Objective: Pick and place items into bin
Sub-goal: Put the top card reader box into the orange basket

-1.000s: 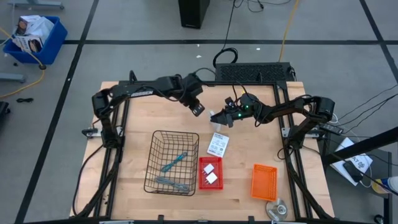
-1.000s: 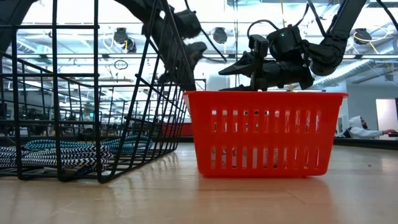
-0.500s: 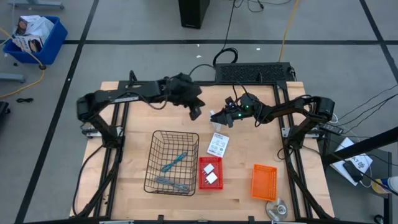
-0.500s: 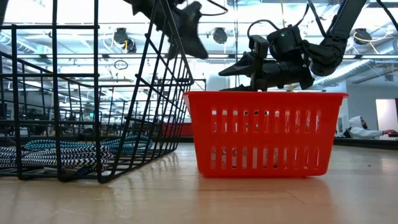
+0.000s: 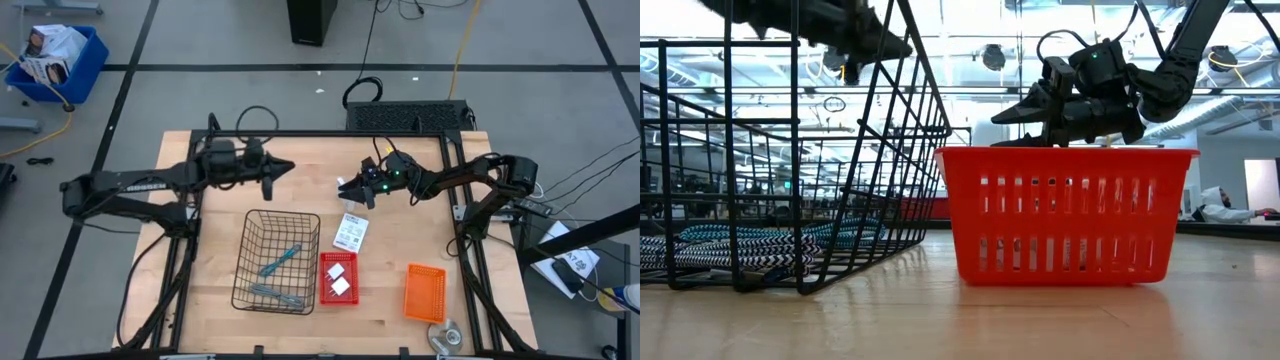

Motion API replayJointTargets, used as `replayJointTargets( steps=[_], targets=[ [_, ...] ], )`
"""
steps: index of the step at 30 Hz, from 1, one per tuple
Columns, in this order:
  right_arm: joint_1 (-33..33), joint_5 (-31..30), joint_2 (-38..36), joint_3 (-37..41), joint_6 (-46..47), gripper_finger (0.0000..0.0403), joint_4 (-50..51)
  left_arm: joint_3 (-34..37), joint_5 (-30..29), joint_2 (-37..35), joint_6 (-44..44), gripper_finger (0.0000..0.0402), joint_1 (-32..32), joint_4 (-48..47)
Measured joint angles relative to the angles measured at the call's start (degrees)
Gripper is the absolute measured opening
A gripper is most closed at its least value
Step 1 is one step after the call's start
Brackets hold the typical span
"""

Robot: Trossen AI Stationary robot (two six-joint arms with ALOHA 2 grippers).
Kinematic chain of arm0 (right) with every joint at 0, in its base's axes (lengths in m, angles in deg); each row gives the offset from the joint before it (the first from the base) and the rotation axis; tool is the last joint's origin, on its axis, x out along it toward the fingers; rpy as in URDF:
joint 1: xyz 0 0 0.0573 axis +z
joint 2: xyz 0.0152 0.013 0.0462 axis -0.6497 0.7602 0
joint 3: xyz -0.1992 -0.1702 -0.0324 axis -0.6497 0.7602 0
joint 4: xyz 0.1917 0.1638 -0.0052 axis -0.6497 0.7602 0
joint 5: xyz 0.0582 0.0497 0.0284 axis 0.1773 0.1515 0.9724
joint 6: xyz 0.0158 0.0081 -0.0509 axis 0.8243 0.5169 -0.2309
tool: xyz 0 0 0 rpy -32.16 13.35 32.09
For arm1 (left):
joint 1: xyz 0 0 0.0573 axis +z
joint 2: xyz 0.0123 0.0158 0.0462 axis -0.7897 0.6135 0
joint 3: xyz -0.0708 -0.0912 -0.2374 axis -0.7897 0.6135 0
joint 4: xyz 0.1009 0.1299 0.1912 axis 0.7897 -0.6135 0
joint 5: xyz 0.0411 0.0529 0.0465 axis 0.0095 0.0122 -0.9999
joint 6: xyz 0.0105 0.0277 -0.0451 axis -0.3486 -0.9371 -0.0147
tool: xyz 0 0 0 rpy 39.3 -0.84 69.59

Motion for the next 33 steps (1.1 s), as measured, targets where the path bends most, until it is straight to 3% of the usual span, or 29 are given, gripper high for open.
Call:
replayJointTargets(
  steps=[5,22,29,33],
  targets=[
    [0.02,0.08,0.01,0.0,-0.04,0.021,-0.62,3.6,-2.12,-3.34,1.57,0.0026,-0.28,0.23],
    [0.04,0.5,0.06,0.09,-0.27,0.021,-7.26,4.12,-3.36,-3.36,1.87,0.0026,-2.52,0.18],
    [1.66,-2.81,-0.3,-0.42,-11.01,0.021,-1.57,4.12,-3.45,-3.36,1.98,0.0026,-3.21,0.09],
    [2.61,-4.29,-2.24,-0.47,-12.18,0.021,-1.88,4.12,-3.47,-3.36,2.1,0.0026,-3.21,0.07]
  ],
)
